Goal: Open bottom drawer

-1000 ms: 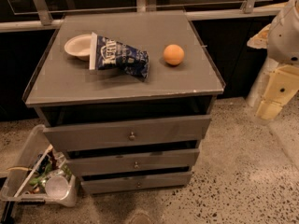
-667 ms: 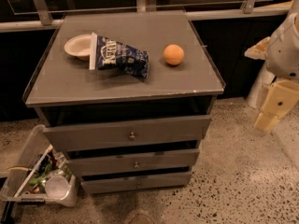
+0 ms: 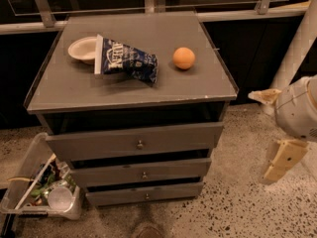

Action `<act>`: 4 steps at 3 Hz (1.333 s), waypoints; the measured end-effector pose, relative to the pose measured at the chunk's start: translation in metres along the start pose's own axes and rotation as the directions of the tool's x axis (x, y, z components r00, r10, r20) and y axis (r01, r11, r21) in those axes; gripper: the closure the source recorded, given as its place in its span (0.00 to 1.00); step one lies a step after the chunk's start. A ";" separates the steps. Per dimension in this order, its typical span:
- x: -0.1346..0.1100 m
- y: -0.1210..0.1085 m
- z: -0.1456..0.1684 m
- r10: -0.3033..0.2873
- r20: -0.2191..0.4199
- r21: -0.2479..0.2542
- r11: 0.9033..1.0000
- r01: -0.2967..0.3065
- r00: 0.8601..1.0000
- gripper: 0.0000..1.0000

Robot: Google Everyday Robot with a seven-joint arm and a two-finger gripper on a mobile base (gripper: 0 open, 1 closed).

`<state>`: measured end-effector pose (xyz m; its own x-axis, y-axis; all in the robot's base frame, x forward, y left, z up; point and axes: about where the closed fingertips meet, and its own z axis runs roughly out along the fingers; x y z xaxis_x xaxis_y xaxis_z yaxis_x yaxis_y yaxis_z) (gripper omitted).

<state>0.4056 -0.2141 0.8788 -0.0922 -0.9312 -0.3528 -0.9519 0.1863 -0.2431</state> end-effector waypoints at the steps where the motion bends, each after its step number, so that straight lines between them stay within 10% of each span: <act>1: 0.024 0.008 0.045 -0.011 0.049 0.013 1.000 0.011 0.999 0.00; 4: 0.019 0.021 0.119 0.000 0.100 -0.035 0.999 0.004 0.995 0.00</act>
Offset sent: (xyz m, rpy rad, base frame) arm 0.0006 -0.0057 -0.0452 0.0407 -0.0111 0.0175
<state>0.4186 -0.1906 0.7595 -0.0624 -0.8951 -0.4414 -0.9620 0.1718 -0.2124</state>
